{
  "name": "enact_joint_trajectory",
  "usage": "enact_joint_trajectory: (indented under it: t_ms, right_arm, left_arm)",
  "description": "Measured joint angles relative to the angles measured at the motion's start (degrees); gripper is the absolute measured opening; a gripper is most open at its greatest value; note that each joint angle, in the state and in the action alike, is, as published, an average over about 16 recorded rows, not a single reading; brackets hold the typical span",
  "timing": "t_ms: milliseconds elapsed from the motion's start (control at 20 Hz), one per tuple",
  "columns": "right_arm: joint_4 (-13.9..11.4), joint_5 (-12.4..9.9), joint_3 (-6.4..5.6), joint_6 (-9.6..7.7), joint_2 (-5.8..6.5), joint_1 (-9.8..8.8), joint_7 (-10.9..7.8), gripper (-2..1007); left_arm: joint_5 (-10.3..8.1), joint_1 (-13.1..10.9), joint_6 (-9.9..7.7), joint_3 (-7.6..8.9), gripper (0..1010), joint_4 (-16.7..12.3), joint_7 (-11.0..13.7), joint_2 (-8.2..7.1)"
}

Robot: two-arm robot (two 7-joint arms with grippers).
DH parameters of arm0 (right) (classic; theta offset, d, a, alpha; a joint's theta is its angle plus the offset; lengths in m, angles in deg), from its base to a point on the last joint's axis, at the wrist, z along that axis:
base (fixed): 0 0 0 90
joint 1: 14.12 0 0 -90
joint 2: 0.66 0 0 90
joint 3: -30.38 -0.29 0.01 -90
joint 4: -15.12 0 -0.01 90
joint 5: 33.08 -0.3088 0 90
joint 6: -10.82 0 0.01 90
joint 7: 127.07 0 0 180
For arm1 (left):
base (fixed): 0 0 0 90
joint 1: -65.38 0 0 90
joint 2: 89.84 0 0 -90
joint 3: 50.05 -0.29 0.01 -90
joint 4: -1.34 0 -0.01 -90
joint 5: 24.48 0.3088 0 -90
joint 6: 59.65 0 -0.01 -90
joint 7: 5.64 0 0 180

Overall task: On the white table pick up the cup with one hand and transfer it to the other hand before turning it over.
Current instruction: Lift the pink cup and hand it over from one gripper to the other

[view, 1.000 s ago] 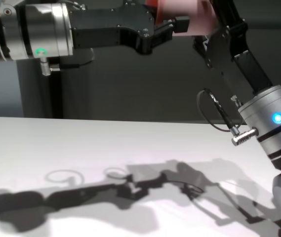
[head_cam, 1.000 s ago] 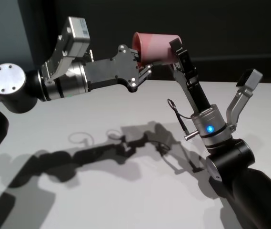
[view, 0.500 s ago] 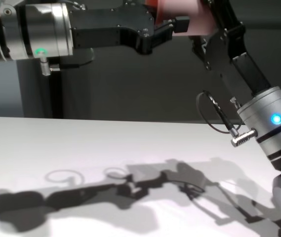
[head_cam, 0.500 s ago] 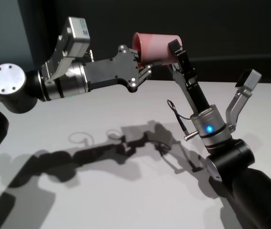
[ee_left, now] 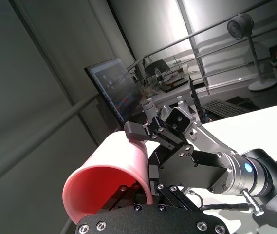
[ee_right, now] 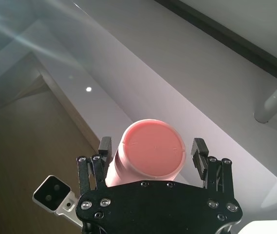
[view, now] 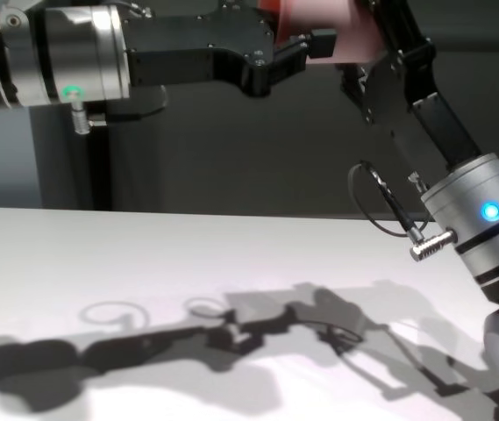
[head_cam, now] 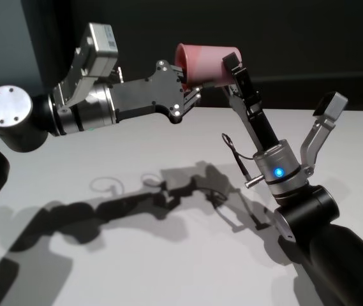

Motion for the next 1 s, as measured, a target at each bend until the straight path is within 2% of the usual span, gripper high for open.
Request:
enact_joint_trajectory:
  t_ms: [750, 1000]
  right_arm:
    - [0.0, 0.0, -0.03, 0.02, -0.01, 0.03, -0.23, 806]
    - [0.1, 0.0, -0.04, 0.02, -0.01, 0.04, -0.27, 776]
  left_arm:
    - [0.00, 0.0, 0.00, 0.00, 37, 0.0, 0.0, -0.01]
    - [0.00, 0.0, 0.00, 0.00, 37, 0.0, 0.0, -0.01]
